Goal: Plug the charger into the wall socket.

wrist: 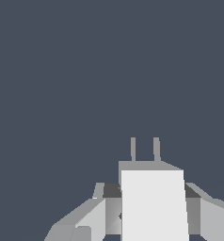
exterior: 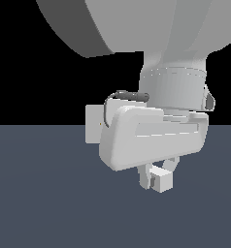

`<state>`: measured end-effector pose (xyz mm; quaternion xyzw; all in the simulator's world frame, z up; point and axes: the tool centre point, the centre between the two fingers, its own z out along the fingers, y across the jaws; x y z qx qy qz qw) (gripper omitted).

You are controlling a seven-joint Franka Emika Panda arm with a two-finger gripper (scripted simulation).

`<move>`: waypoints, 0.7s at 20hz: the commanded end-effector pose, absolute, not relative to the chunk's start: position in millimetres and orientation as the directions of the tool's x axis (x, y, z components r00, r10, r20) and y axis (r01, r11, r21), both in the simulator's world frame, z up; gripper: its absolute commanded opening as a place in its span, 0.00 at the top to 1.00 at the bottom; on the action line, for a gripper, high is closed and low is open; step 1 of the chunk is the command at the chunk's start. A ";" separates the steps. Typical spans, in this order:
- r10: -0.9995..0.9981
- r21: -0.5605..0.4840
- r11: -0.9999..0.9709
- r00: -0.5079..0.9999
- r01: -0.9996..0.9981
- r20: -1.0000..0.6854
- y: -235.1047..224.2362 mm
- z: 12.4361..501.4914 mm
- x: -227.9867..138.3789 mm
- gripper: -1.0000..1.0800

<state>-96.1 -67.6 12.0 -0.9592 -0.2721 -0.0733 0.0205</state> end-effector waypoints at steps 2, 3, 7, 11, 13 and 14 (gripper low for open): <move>0.519 0.000 -0.851 0.841 0.525 0.152 -67.4 11.7 -96.1 1.00; 0.519 0.000 -0.851 0.841 0.525 0.152 -67.4 11.7 -96.1 1.00; 0.517 0.001 -0.852 0.842 0.523 0.152 -67.2 12.2 -96.1 1.00; 0.501 0.000 -0.862 0.852 0.507 0.152 -64.2 14.2 -96.4 1.00; 0.487 0.000 -0.870 0.860 0.493 0.153 -61.6 15.9 -96.6 1.00; 0.479 0.000 -0.875 0.865 0.484 0.153 -60.1 17.0 -96.8 1.00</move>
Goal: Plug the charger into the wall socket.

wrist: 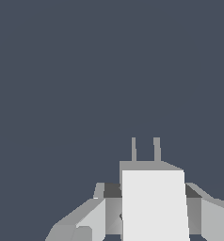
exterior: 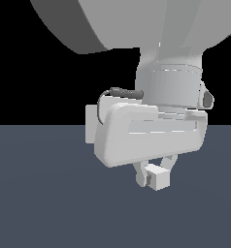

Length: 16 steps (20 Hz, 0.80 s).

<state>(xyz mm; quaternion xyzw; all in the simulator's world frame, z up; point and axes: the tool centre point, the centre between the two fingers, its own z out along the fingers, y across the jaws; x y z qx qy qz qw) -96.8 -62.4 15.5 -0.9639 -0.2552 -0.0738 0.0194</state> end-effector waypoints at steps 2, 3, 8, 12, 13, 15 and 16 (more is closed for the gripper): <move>0.458 0.000 -0.886 0.875 0.464 0.153 -56.5 19.4 -96.9 1.00; 0.447 0.000 -0.892 0.881 0.452 0.153 -54.4 20.8 -97.0 1.00; 0.375 0.000 -0.925 0.914 0.379 0.155 -41.7 29.3 -96.8 1.00; 0.301 -0.001 -0.952 0.941 0.305 0.156 -29.3 37.6 -95.5 1.00; 0.283 -0.001 -0.958 0.946 0.286 0.156 -26.2 39.7 -95.0 1.00; 0.245 -0.001 -0.969 0.957 0.249 0.156 -20.0 43.9 -93.8 1.00; 0.227 -0.001 -0.973 0.961 0.230 0.156 -17.1 45.9 -93.1 1.00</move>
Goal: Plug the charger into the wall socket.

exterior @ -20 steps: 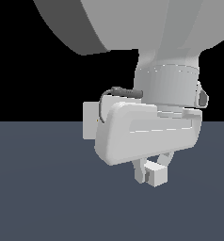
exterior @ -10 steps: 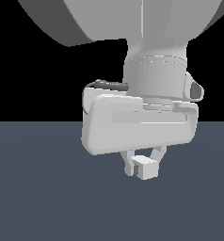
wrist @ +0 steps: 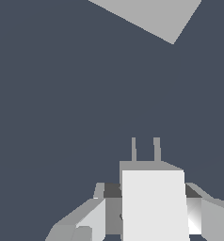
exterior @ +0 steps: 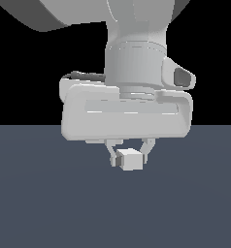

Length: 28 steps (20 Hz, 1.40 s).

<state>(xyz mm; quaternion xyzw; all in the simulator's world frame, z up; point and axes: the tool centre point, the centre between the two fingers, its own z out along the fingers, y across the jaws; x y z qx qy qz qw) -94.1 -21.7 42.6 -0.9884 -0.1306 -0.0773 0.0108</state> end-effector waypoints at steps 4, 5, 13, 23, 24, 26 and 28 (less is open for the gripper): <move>0.155 -0.002 -0.988 0.975 0.157 0.157 -5.7 53.8 -90.0 1.00; 0.137 -0.002 -0.990 0.978 0.139 0.157 -2.9 55.7 -89.1 1.00; 0.000 -0.002 -1.000 0.988 0.000 0.157 17.5 70.5 -80.3 1.00; -0.165 -0.001 -0.986 0.974 -0.167 0.155 39.6 87.9 -65.8 1.00; -0.179 -0.001 -0.984 0.972 -0.181 0.155 41.3 89.3 -64.4 1.00; -0.203 -0.001 -0.979 0.967 -0.206 0.155 44.3 91.9 -61.8 1.00; -0.225 0.000 -0.974 0.962 -0.228 0.155 46.9 94.1 -59.4 1.00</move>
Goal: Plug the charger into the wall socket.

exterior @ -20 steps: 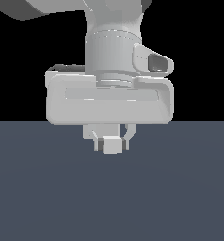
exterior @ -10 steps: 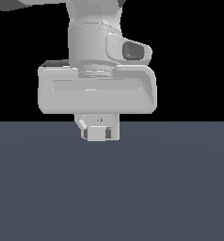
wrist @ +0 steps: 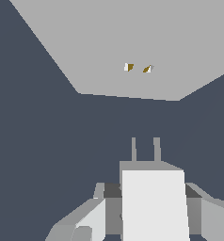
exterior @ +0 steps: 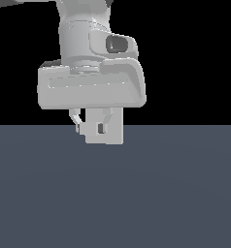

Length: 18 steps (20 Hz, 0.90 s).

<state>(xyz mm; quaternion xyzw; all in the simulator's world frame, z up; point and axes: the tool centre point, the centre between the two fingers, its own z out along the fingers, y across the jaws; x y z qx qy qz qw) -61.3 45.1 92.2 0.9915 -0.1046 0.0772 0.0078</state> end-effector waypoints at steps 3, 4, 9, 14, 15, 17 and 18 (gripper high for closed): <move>-0.251 0.000 -0.967 0.956 -0.254 0.154 49.9 96.8 -56.4 1.00; -0.258 0.000 -0.965 0.954 -0.261 0.154 50.7 97.5 -55.5 1.00; -0.279 0.000 -0.959 0.948 -0.282 0.153 53.0 99.7 -52.9 1.00; -0.281 0.000 -0.959 0.948 -0.284 0.153 53.1 99.9 -52.7 1.00; -0.280 0.000 -0.959 0.948 -0.283 0.153 53.2 99.7 -52.8 1.00; -0.280 0.000 -0.959 0.948 -0.283 0.153 53.0 99.7 -52.1 1.00; -0.280 0.000 -0.959 0.948 -0.283 0.153 52.7 99.7 -51.1 1.00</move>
